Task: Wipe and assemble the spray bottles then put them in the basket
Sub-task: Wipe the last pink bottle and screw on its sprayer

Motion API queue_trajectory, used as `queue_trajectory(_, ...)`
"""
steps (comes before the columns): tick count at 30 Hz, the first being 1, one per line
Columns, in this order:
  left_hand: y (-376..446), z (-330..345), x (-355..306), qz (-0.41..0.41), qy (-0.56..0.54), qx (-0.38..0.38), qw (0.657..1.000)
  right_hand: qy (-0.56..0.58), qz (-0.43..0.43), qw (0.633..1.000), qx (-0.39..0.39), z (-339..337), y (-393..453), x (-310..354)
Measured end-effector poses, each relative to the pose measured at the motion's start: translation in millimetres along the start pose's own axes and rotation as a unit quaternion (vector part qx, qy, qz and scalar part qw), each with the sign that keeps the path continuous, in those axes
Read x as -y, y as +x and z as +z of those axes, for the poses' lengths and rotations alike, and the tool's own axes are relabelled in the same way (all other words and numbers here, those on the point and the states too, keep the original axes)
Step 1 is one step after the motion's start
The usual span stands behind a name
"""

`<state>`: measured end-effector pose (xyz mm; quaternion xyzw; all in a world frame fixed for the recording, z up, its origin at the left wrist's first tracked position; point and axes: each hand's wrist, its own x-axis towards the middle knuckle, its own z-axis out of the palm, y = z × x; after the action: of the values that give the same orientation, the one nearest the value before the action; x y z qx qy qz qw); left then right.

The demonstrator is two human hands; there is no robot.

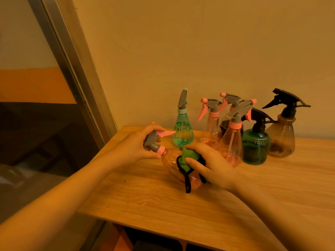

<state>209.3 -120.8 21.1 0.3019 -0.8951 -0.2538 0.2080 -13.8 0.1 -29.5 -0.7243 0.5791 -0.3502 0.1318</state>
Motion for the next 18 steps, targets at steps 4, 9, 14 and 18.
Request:
queue_trajectory(4, 0.6, 3.5, -2.5, 0.017, 0.028, -0.010, 0.999, -0.017, -0.016, 1.000, 0.004, 2.0, 15.8, 12.7)
queue_trajectory(9, -1.3, 4.8, 2.4, 0.044, 0.072, -0.026, 0.996, 0.001, 0.003, 1.000, 0.010, 7.9, 16.3, 8.7)
queue_trajectory(14, -4.5, 3.8, 2.6, 0.039, 0.075, -0.033, 0.996, 0.074, 0.043, 0.996, 0.013, 4.3, 3.4, -2.7)
queue_trajectory(18, -2.2, 3.2, -1.5, 0.050, 0.031, -0.017, 0.998, 0.178, 0.112, 0.978, 0.010, 1.1, -10.9, -16.5)
